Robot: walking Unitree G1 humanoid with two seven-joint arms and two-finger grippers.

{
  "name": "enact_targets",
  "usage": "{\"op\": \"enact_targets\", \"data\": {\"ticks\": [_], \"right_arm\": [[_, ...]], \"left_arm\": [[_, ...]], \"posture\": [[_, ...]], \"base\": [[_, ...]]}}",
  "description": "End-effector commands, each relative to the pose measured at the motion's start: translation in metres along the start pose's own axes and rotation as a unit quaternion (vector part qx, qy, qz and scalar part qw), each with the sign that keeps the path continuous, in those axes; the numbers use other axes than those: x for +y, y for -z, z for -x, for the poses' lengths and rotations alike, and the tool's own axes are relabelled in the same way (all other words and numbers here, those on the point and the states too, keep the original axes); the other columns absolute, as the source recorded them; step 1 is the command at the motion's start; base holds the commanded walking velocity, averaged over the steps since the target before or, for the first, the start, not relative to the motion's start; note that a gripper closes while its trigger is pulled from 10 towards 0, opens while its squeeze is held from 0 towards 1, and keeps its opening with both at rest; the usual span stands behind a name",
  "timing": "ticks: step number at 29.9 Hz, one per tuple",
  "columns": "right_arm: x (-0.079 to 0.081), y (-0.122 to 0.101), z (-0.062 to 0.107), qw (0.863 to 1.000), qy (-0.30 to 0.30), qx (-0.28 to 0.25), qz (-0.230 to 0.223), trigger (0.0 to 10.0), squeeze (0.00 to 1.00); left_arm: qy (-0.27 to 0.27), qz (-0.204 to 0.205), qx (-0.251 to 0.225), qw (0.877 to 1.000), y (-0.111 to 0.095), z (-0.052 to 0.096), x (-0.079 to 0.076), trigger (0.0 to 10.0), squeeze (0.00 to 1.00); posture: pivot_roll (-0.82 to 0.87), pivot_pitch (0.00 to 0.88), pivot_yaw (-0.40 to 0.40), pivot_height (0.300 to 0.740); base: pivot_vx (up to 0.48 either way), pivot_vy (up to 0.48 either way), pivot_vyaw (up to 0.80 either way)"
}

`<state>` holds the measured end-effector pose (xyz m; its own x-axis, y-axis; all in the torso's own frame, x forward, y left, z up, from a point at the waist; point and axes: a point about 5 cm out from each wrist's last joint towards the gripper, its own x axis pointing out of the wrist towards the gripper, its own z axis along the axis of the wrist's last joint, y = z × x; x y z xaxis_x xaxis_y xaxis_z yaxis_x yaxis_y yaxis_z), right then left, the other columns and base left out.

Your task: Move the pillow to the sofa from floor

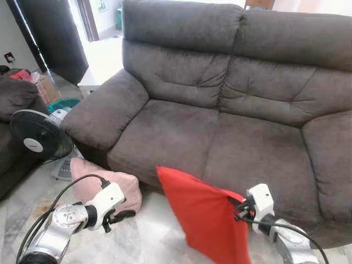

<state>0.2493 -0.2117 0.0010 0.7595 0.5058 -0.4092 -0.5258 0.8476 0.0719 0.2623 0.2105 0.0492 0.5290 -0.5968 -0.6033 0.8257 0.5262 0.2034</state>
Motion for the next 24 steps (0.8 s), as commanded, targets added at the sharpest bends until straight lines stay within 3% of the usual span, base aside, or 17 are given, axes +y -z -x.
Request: {"op": "enact_targets", "data": {"ticks": [1,8,9,11,18,24], "right_arm": [[0.003,-0.025,-0.003,0.997,-0.048,-0.036,0.045,10.0,0.0],[0.014,-0.022,0.0,0.993,-0.105,-0.015,0.061,10.0,0.0],[0.022,-0.021,0.003,0.986,-0.15,0.005,0.078,10.0,0.0],[0.026,-0.021,0.005,0.982,-0.17,0.015,0.085,10.0,0.0],[0.043,-0.024,0.016,0.955,-0.263,0.051,0.129,10.0,0.0],[0.046,-0.027,0.018,0.948,-0.279,0.059,0.145,10.0,0.0]], "left_arm": [[0.022,-0.008,0.016,1.0,0.0,0.006,-0.001,10.0,0.0],[0.045,-0.021,0.032,0.998,-0.001,0.012,-0.003,10.0,0.0],[0.058,-0.051,0.063,0.995,0.002,0.016,-0.004,10.0,0.0],[0.065,-0.07,0.08,0.992,0.004,0.018,-0.004,10.0,0.0],[0.078,-0.09,0.101,0.988,0.009,0.016,-0.01,10.0,0.0],[0.078,-0.095,0.098,0.988,0.008,0.014,-0.011,10.0,0.0]], "posture": [[0.11,0.0,-0.023,0.74],[0.11,0.0,-0.023,0.74],[0.11,0.0,-0.02,0.74],[0.11,0.0,-0.02,0.74],[0.1,0.0,-0.018,0.74],[0.1,0.0,-0.019,0.74]], "base": [[0.0,0.0,0.0],[0.0,0.0,0.0],[0.0,0.0,0.0],[0.0,0.0,0.0],[0.0,0.0,0.0],[0.0,0.0,0.0]]}}
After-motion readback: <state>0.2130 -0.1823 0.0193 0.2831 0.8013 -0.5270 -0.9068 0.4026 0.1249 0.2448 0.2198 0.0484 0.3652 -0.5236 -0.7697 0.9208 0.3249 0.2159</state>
